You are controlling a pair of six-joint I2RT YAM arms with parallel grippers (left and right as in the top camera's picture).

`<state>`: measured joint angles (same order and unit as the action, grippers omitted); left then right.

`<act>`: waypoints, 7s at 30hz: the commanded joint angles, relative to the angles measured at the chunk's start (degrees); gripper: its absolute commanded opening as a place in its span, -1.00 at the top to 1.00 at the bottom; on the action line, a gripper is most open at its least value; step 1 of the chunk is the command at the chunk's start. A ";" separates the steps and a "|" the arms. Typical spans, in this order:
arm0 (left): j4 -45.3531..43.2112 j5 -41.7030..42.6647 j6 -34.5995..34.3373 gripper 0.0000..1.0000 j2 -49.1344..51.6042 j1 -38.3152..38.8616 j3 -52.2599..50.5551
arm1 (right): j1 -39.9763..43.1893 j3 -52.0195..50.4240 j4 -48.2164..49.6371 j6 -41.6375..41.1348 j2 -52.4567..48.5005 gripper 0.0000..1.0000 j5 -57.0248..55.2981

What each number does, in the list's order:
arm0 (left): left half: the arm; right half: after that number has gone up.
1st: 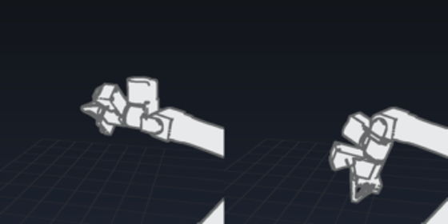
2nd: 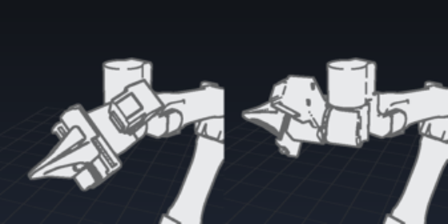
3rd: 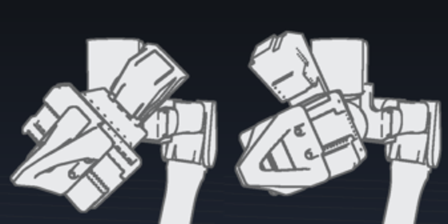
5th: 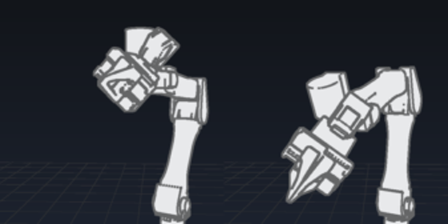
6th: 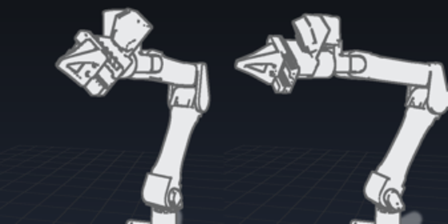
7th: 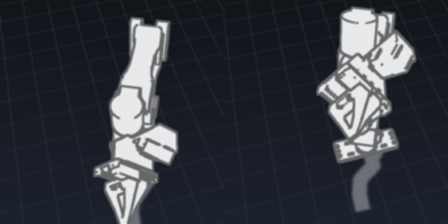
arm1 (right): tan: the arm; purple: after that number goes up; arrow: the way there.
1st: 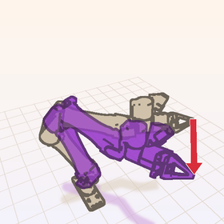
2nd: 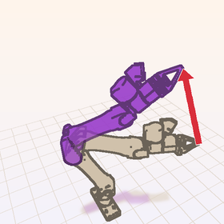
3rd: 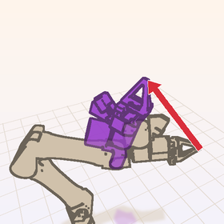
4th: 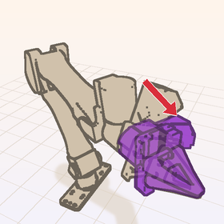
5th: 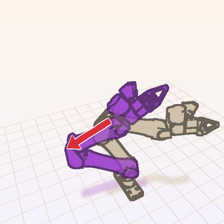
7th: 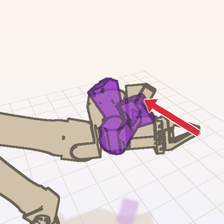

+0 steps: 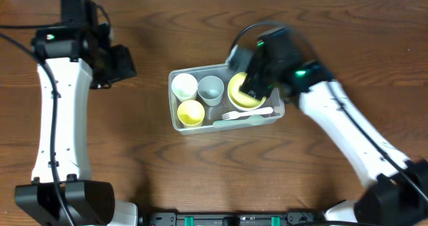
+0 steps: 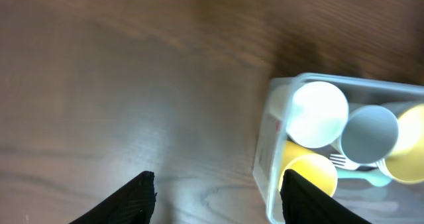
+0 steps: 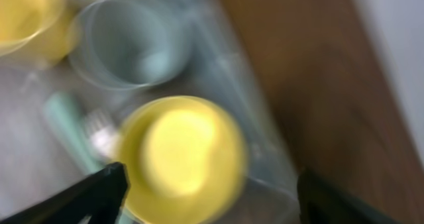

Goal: Pack container

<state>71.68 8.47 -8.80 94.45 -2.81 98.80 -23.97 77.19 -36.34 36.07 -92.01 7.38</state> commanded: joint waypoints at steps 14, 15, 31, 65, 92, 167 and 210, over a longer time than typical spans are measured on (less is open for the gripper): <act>-3.26 -5.31 4.28 -0.96 0.04 10.12 -0.33 | 25.35 0.39 -1.01 -33.22 4.90 -0.99 -1.40; -3.23 -5.66 4.28 -0.96 0.04 9.99 -0.35 | 25.81 0.39 -1.20 -33.24 4.90 -0.99 -1.38; -1.22 -5.73 4.26 -0.96 0.04 9.86 -0.35 | 22.10 0.07 -11.06 -28.52 4.90 -0.41 10.51; -0.11 -5.73 4.26 -0.96 0.04 9.86 -0.33 | 3.32 -18.97 -9.05 -32.81 4.15 0.93 1.68; 0.26 -5.70 4.24 -0.96 -1.31 9.92 -0.33 | 23.96 -2.32 -6.86 -42.88 15.06 -0.69 -10.16; -11.76 -13.66 -4.00 -0.96 -66.82 16.61 -48.46 | 19.58 -64.43 2.99 -47.39 89.48 -0.99 -7.76; -11.76 -13.66 -4.00 -0.96 -66.82 16.61 -48.46 | 18.64 -76.87 32.09 -40.72 91.71 -0.98 -6.91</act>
<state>59.83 -4.73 -12.23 27.90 13.61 50.48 -4.95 0.54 -4.10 -4.12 -0.62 0.23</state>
